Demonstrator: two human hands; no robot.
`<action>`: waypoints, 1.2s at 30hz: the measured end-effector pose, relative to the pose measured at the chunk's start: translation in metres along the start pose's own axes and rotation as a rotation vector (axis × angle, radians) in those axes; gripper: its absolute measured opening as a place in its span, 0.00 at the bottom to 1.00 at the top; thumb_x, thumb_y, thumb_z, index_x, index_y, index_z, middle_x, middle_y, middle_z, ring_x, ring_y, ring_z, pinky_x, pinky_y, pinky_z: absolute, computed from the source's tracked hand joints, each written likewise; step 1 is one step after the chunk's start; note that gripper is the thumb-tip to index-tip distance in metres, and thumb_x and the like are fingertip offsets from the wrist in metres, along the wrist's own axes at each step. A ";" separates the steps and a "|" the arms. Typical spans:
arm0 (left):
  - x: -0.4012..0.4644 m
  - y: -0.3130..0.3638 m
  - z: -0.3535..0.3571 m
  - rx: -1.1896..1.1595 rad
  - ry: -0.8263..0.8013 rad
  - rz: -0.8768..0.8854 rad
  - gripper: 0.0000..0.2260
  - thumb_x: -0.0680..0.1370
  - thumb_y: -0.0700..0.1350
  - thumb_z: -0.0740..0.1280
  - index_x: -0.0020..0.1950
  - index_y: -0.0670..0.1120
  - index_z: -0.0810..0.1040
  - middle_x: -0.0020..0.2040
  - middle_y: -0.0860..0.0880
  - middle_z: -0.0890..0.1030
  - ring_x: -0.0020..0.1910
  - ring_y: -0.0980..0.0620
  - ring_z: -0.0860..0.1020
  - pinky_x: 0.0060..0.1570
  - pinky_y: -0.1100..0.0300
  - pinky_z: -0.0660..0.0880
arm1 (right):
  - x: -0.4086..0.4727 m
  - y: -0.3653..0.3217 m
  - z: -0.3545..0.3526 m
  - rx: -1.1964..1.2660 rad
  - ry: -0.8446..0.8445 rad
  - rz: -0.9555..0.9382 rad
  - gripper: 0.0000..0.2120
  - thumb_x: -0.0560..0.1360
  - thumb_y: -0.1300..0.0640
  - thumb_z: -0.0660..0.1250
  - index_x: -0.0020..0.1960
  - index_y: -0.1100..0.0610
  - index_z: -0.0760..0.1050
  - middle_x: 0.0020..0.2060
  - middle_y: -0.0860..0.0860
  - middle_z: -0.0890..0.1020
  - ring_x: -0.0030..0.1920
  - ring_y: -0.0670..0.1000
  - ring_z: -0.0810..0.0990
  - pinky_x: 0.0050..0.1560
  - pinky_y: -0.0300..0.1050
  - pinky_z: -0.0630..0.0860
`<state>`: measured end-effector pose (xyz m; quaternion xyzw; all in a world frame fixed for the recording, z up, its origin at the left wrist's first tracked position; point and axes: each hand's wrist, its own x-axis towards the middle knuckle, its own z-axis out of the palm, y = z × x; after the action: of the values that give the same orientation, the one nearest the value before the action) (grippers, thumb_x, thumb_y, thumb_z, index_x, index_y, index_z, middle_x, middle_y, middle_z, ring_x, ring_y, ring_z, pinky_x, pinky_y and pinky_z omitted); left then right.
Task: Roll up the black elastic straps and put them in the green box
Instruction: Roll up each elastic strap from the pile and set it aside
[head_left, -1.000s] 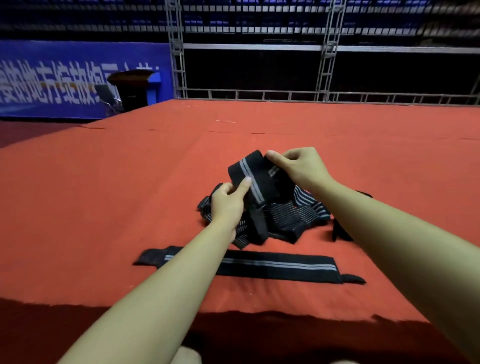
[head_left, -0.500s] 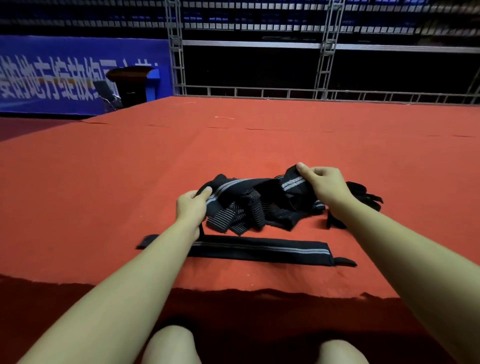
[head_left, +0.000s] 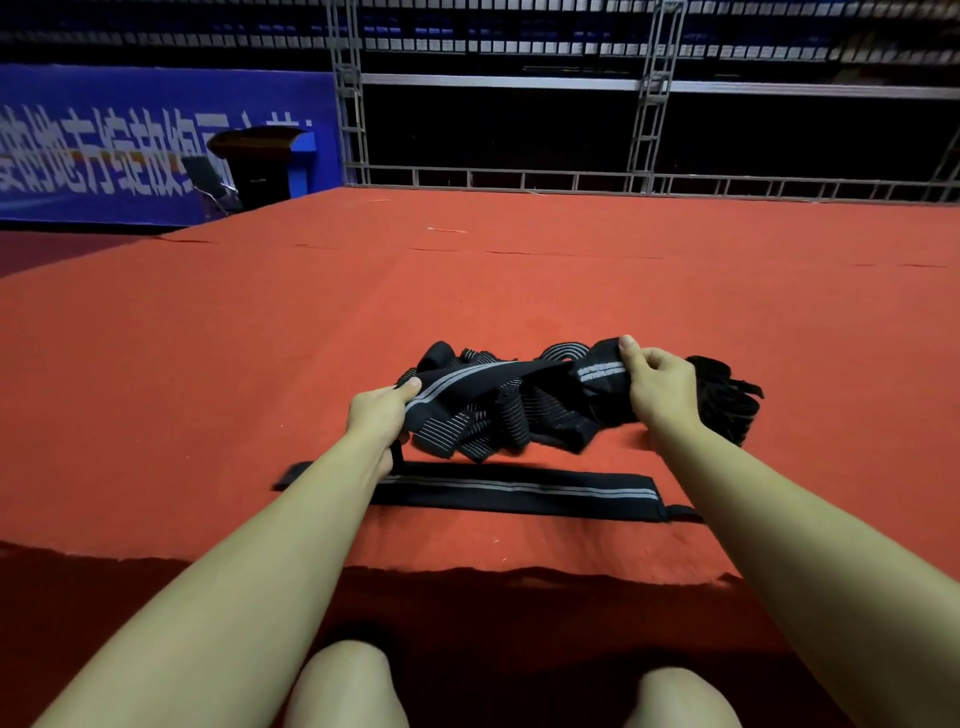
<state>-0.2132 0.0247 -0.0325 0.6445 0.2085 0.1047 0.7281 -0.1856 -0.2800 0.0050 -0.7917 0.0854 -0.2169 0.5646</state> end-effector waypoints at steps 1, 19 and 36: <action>0.001 0.001 0.003 -0.004 -0.001 -0.010 0.07 0.79 0.48 0.72 0.48 0.44 0.84 0.38 0.47 0.84 0.33 0.50 0.76 0.37 0.58 0.72 | -0.005 0.000 0.004 0.047 -0.080 0.006 0.27 0.80 0.38 0.66 0.43 0.64 0.80 0.35 0.52 0.79 0.37 0.50 0.75 0.36 0.43 0.71; -0.037 -0.007 0.040 0.366 -0.502 0.430 0.08 0.83 0.51 0.66 0.59 0.52 0.83 0.51 0.58 0.83 0.46 0.68 0.79 0.53 0.63 0.74 | -0.043 -0.005 0.024 0.556 -0.695 0.164 0.16 0.86 0.52 0.60 0.64 0.62 0.77 0.59 0.61 0.84 0.59 0.60 0.83 0.61 0.56 0.80; -0.039 0.004 0.037 0.557 -0.570 0.468 0.15 0.78 0.55 0.73 0.41 0.43 0.82 0.28 0.58 0.75 0.29 0.61 0.71 0.32 0.68 0.66 | -0.039 -0.026 0.005 -0.177 -1.066 -0.199 0.16 0.67 0.51 0.84 0.44 0.54 0.79 0.42 0.52 0.84 0.43 0.48 0.83 0.49 0.47 0.76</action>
<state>-0.2316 -0.0247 -0.0188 0.8485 -0.1310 0.0249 0.5120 -0.2210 -0.2522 0.0184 -0.8406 -0.2699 0.1701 0.4377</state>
